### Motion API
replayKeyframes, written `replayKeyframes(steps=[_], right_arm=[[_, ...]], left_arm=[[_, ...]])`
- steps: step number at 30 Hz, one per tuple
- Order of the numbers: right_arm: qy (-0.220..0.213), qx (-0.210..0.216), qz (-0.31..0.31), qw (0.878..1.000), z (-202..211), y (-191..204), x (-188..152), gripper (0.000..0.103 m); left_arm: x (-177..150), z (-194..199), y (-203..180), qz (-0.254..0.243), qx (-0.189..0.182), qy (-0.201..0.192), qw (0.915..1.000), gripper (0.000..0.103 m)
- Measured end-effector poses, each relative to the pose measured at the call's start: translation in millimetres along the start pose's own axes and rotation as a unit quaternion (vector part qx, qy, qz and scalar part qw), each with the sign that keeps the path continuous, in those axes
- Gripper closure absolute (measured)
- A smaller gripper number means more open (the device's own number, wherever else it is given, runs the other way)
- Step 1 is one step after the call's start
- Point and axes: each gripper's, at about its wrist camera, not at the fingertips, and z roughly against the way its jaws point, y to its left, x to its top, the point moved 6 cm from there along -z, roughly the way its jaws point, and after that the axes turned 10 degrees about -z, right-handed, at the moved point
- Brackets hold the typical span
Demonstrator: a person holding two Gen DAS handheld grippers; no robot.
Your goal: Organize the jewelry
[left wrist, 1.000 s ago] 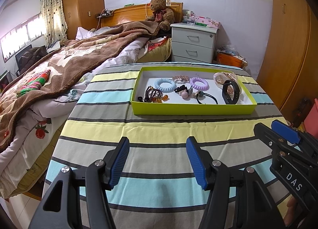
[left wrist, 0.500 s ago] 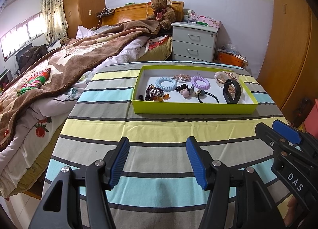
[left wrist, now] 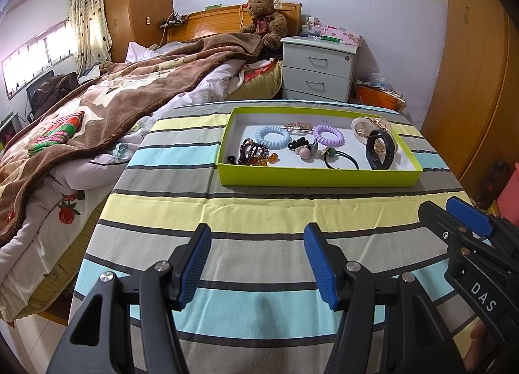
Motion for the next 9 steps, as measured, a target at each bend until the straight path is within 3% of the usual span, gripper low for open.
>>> replayKeyframes(steps=[9], right_arm=[[0.000, 0.000, 0.000, 1.000, -0.1, -0.1, -0.1, 0.056]], left_arm=[[0.0, -0.6, 0.7, 0.001, 0.000, 0.002, 1.0000, 0.042]])
